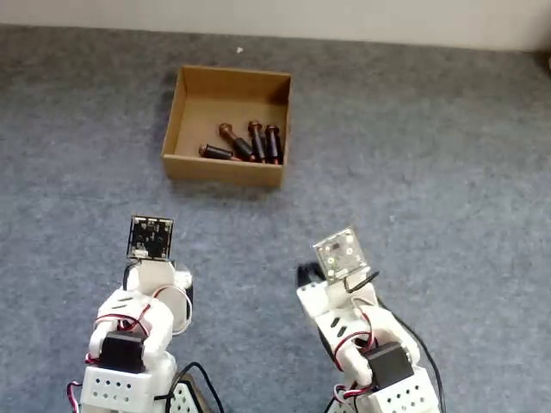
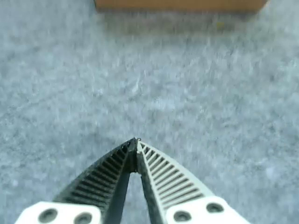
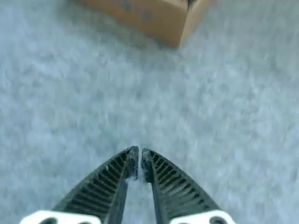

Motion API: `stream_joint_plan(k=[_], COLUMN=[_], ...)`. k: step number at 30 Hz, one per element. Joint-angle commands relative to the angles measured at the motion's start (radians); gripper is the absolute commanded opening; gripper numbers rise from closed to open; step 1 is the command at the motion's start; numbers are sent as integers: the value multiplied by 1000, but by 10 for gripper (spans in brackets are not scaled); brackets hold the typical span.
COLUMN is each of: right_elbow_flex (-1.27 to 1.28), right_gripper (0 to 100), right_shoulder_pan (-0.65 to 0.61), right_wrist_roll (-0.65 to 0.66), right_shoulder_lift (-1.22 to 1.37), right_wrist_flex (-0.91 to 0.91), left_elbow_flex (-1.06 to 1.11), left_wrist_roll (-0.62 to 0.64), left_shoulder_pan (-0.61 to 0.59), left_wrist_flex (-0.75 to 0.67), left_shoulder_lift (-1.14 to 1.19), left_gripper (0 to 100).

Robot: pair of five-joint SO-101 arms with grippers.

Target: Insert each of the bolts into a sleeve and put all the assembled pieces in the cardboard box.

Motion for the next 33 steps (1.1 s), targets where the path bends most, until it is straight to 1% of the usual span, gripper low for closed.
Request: stream_joint_plan(k=[1,5,7,14,33], right_elbow_flex=[137,137,136,136,136], right_gripper=[5,5,5,5,5], right_shoulder_pan=[10,10,13,101,101], right_wrist_roll=[-8,-5,-2,-2,-2], right_shoulder_lift=[-18,-18,-18,-16,-16], right_wrist_flex=[107,213,248,255,255], left_elbow_flex=[21,21,21,21,21], left_wrist_roll=[-12,-12,-12,-12,-12], left_shoulder_pan=[-13,-13,-12,-12,-12], left_wrist_flex=[72,135,138,138,138], left_shoulder_lift=[-7,-7,-7,-7,-7], left_gripper=[7,7,7,8,8])
